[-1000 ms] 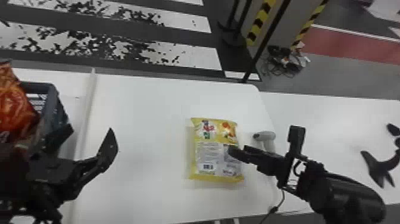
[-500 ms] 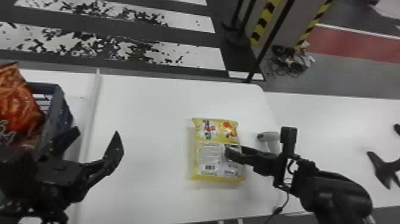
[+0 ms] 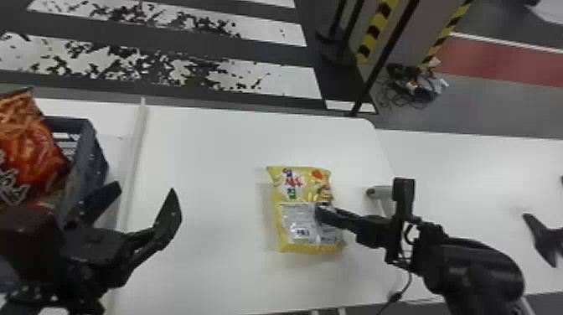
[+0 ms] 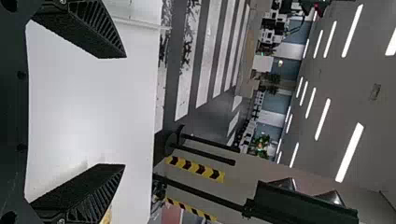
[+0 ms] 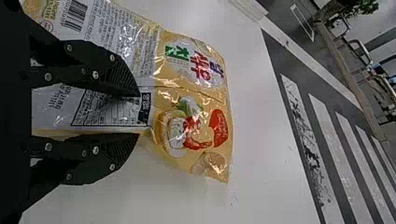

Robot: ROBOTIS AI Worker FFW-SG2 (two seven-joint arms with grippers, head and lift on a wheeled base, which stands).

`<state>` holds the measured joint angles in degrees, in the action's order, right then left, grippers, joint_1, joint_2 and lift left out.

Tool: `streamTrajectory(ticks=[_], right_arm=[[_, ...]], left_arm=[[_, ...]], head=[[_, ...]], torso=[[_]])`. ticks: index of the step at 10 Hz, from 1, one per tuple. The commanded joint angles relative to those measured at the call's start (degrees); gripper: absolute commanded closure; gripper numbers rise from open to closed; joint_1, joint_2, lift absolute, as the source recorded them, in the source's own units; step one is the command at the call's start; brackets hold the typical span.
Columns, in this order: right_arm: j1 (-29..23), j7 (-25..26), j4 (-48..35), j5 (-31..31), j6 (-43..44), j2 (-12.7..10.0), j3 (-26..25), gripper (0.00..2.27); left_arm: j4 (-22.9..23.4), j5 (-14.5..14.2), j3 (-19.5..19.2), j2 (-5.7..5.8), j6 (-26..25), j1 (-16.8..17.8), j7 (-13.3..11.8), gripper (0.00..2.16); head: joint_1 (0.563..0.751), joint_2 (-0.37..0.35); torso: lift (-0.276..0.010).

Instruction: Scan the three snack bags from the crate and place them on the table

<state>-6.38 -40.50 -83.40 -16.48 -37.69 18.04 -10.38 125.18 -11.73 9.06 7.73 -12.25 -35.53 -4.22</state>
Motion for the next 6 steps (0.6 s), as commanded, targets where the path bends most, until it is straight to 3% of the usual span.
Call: streamTrajectory(ticks=[1, 6], right_arm=[[-1.0, -0.37, -2.82, -1.01, -2.18, 0.06, -0.87, 1.77], [-2.58, -1.78, -12.49, -10.33, -13.25, 0.24, -10.98, 1.77]], left_arm=[[0.06, 0.3, 0.17, 0.0, -0.01, -0.15, 0.0, 0.03], [0.41, 0.74, 0.7, 0.0, -0.54, -0.42, 0.09, 0.03]], head=[[0.695, -0.234], [0.695, -0.251]], torso=[[-0.062], [-0.062]])
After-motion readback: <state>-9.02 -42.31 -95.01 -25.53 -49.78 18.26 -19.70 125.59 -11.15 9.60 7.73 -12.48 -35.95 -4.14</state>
